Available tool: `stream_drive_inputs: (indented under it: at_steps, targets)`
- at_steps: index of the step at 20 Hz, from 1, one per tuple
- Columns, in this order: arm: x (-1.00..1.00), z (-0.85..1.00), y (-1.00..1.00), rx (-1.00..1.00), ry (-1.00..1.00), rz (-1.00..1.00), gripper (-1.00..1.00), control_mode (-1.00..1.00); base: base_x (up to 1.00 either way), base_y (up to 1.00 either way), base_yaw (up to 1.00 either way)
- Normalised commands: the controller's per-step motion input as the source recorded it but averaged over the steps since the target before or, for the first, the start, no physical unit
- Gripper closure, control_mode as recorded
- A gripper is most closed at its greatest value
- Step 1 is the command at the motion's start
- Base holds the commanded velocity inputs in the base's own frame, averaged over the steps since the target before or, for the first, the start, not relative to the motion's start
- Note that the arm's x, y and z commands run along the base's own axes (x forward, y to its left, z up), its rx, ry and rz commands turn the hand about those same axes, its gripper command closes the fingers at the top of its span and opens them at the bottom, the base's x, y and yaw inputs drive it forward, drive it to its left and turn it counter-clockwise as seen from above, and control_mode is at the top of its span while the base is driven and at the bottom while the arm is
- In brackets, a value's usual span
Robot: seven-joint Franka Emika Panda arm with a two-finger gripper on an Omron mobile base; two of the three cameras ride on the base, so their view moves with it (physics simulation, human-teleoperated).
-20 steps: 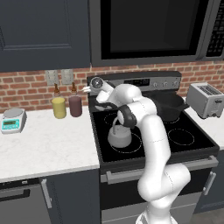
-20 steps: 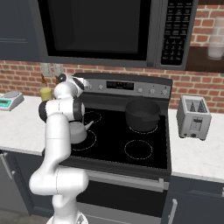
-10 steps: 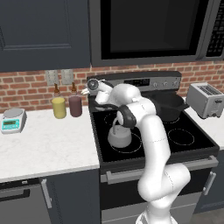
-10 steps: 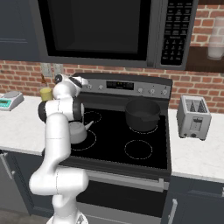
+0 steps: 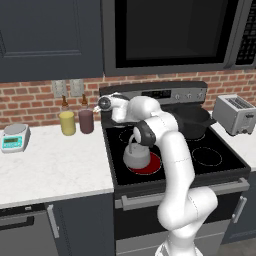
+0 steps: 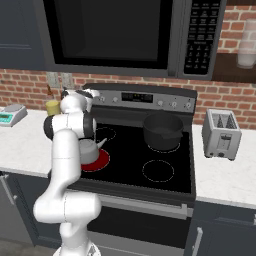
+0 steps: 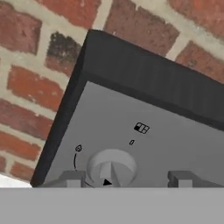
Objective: Pick the kettle from the counter and place it on a stove burner. Then turn the burner on.
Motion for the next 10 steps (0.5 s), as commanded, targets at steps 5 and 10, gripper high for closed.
stream_drive_inputs:
  at_steps: [5, 10]
  targets:
    - [0.18, 0.18, 0.05, -0.36, 0.0, 0.25, 1.0, -1.0, 0.0, 0.0, 0.0]
    - [0.04, 0.07, 0.04, -0.12, -0.01, 0.1, 1.0, -1.0, 0.0, 0.0, 0.0]
